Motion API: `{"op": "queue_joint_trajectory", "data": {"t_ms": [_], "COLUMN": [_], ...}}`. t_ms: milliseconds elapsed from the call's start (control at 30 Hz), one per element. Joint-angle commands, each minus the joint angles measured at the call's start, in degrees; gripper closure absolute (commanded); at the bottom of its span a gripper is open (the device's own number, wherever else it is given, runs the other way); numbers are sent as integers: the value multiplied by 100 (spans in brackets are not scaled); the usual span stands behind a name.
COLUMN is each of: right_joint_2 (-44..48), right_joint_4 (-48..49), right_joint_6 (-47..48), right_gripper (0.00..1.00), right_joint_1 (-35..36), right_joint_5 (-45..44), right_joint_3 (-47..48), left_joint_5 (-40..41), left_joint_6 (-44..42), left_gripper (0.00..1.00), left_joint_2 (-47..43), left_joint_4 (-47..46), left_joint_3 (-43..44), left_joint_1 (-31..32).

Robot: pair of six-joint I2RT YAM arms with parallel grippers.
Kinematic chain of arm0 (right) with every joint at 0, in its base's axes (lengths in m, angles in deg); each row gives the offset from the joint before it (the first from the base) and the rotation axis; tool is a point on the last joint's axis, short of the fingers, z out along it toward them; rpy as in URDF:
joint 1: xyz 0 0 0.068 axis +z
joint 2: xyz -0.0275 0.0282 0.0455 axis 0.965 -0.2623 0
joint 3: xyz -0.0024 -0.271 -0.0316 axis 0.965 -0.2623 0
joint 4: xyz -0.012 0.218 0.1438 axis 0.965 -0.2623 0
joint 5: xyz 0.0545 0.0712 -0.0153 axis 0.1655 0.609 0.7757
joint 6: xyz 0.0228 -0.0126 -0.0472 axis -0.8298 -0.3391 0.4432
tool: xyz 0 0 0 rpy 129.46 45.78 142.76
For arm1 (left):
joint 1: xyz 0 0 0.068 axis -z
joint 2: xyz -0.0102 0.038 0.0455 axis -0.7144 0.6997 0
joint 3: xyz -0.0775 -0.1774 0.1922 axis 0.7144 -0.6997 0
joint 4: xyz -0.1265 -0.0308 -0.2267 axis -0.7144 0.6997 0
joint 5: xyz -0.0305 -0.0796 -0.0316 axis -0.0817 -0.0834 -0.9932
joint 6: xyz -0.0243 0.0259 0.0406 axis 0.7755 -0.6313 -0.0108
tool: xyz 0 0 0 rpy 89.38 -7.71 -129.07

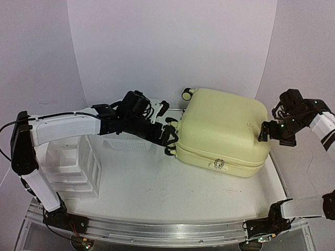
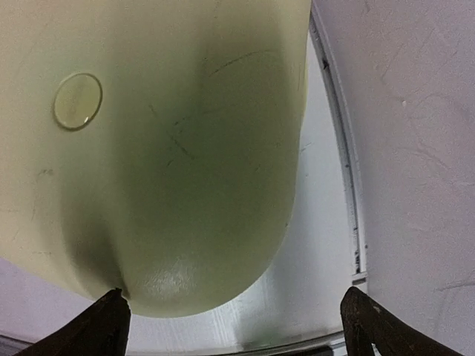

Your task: Open, take out, and arrange the luggage

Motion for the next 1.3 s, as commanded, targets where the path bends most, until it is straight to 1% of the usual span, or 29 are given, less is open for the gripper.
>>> {"op": "queue_joint_trajectory", "data": {"t_ms": [0, 67, 167, 233, 300, 367, 433, 467, 500, 567, 633, 700, 767, 833, 867, 933, 1033, 1100, 1167, 1267], "right_joint_2": [-413, -640, -693, -616, -637, -719, -843, -888, -899, -846, -756, -718, -688, -620, -581, -503, -379, -311, -259, -157], "right_joint_4": [640, 930, 1382, 1968, 2626, 3012, 3051, 3055, 3062, 3064, 3010, 2820, 2653, 2613, 2589, 2565, 2538, 2528, 2528, 2517], "right_joint_6": [296, 204, -57, -449, -928, -1198, -1195, -1196, -1225, -1287, -1199, -1006, -842, -787, -769, -748, -705, -679, -669, -643], "right_gripper": [2, 2, 2, 2, 2, 2, 2, 2, 2, 2, 2, 2, 2, 2, 2, 2, 2, 2, 2, 2], "right_joint_1": [-1373, -1778, -1810, -1791, -1621, -1106, -331, -80, 91, 177, 184, 180, 185, 185, 185, 182, 184, 181, 183, 181], "right_joint_5": [3165, 4281, 5025, 5360, 5646, 5395, 4878, 4659, 4473, 4255, 4052, 3884, 3769, 3733, 3723, 3706, 3687, 3685, 3669, 3638], "right_joint_3": [146, 24, -217, -503, -791, -879, -725, -638, -586, -566, -606, -616, -632, -684, -708, -770, -866, -949, -1022, -1159], "left_joint_5": [46, 28, 32, 75, 89, 72, 16, -28, -63, -124, 94, 534, 692, 511, 583, 847, 803, 849, 890, 710], "left_joint_6": [35, 31, -14, -47, -93, -113, -93, -70, -43, 1, -22, -233, -687, -1156, -1285, -1623, -2195, -2553, -2925, -3419], "left_gripper": [3, 2, 2, 2, 2, 2, 2, 2, 3, 4, 4, 4, 4, 6, 8, 13, 22, 29, 33, 36], "left_joint_2": [-337, -341, -394, -438, -435, -421, -401, -408, -428, -479, -495, -565, -673, -681, -632, -327, 77, 335, 614, 1008], "left_joint_4": [-382, -383, -383, -376, -381, -392, -458, -531, -630, -896, -1143, -1684, -3069, -4659, -5174, -5631, -5698, -5942, -6452, -7368], "left_joint_3": [-79, -130, -230, -310, -385, -450, -548, -629, -714, -924, -1090, -1453, -2251, -3101, -3373, -3522, -3266, -3173, -3178, -3211], "left_joint_1": [-87, -86, -86, -86, -86, -91, -79, -71, -57, 16, 173, 443, 681, 705, 705, 697, 697, 696, 648, 564]}}
